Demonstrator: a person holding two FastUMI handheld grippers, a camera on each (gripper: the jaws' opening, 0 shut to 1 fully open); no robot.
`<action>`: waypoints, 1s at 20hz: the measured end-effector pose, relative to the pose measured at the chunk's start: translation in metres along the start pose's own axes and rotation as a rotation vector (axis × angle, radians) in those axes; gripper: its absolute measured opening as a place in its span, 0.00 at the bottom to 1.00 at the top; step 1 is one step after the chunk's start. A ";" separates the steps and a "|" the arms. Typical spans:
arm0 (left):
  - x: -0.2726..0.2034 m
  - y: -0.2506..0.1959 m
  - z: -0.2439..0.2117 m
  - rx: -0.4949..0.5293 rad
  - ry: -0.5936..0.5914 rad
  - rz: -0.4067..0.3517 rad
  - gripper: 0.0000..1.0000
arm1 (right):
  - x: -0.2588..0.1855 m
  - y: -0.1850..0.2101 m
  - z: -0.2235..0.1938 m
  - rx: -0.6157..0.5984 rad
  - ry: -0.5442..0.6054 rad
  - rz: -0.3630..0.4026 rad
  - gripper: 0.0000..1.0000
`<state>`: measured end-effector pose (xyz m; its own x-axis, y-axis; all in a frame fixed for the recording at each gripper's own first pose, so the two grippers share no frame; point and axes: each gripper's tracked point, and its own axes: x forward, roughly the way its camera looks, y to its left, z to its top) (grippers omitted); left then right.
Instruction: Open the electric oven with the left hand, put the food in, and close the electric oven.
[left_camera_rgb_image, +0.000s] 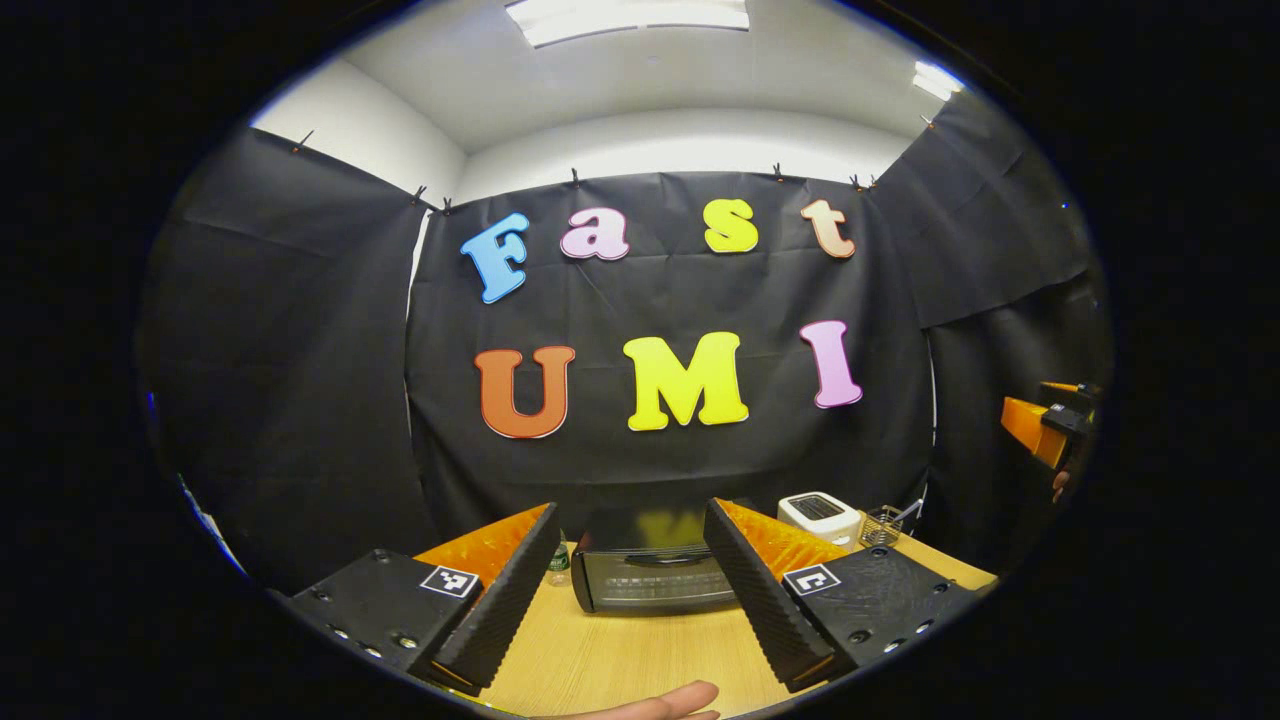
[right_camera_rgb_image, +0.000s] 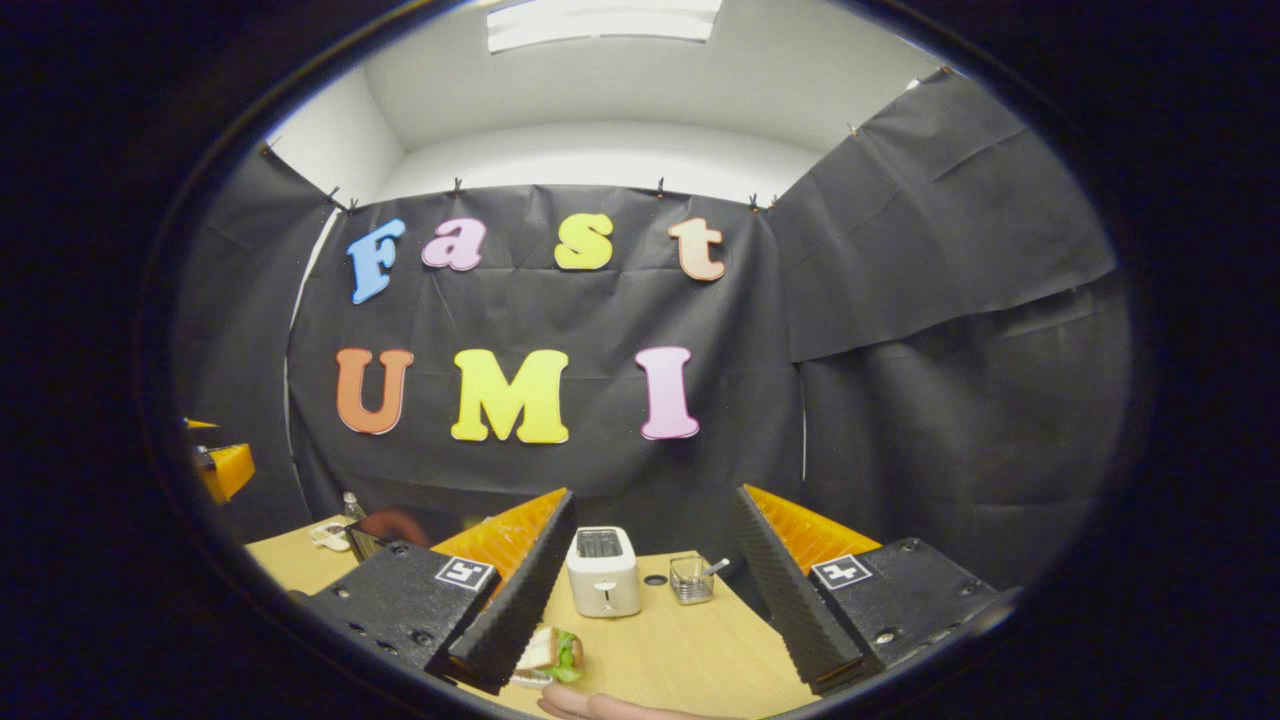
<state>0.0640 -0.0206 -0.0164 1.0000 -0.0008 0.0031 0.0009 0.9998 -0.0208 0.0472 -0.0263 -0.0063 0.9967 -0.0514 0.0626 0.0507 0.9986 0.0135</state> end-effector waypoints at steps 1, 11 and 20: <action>0.010 -0.002 -0.004 -0.003 0.008 -0.005 0.95 | 0.003 0.002 -0.001 -0.001 0.003 0.008 0.92; 0.131 -0.036 -0.075 -0.027 0.208 -0.079 0.95 | 0.014 -0.006 -0.016 -0.017 0.011 0.034 0.92; 0.208 -0.057 -0.152 -0.020 0.363 -0.080 0.95 | 0.014 -0.022 -0.023 -0.048 0.022 0.029 1.00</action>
<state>0.2725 -0.0811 -0.1668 0.9326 -0.0896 -0.3495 0.0752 0.9957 -0.0548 0.0618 -0.0488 -0.0288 0.9989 -0.0232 0.0401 0.0246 0.9991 -0.0359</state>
